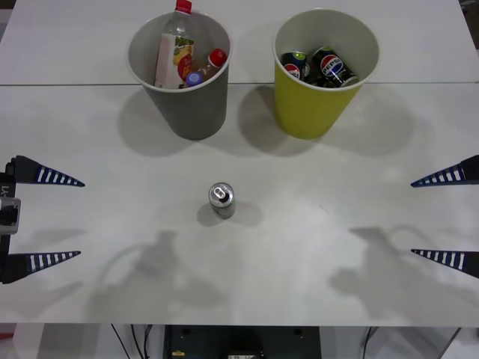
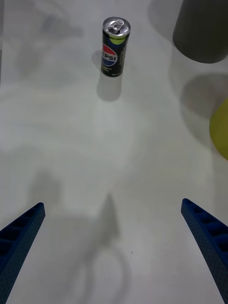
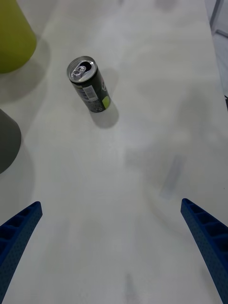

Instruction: Put the can into the green bin and the plastic bottle into the gray bin

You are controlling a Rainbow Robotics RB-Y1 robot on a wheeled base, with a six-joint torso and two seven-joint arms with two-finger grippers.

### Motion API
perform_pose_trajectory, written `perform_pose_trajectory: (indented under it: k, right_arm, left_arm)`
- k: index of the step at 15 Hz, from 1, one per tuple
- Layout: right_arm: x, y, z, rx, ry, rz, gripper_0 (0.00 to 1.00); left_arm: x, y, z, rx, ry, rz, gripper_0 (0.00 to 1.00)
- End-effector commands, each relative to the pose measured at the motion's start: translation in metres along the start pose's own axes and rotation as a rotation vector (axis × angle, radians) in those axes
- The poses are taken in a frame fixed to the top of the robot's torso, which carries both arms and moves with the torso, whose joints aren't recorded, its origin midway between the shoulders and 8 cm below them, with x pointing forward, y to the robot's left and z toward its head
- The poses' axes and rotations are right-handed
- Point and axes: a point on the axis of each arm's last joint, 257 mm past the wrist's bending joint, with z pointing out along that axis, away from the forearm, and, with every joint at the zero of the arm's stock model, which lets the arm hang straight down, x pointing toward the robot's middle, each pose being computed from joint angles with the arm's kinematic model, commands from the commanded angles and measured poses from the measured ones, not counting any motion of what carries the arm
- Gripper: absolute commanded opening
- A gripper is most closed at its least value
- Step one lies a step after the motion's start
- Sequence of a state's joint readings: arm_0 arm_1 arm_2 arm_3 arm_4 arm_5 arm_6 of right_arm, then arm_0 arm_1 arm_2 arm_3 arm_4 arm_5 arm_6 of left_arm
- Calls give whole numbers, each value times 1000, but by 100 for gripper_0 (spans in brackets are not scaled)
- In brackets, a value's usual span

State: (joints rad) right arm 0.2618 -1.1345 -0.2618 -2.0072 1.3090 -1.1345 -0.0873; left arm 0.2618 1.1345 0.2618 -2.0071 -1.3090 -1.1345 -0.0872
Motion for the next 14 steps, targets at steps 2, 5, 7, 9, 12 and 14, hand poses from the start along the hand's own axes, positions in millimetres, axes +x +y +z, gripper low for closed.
perform_pose_trajectory:
  k: [2, 5, 7, 9, 12, 14]
  right_arm:
    - [0, 0, 0, 0, 0, 0, 100]
    - [0, 0, 0, 0, 0, 0, 100]
    - [0, 0, 0, 0, 0, 0, 100]
    - [0, 0, 0, 0, 0, 0, 100]
    - [0, 0, 0, 0, 0, 0, 100]
    - [0, 0, 0, 0, 0, 0, 100]
  left_arm:
    - [0, 0, 0, 0, 0, 0, 100]
    - [6, -13, 10, 24, -9, -37, 100]
    - [5, -12, 10, 23, -11, -35, 100]
    - [6, -9, 16, 19, -35, -69, 100]
    - [9, -5, 34, 18, -122, -167, 100]
    - [10, -1, 47, 10, -165, -183, 100]
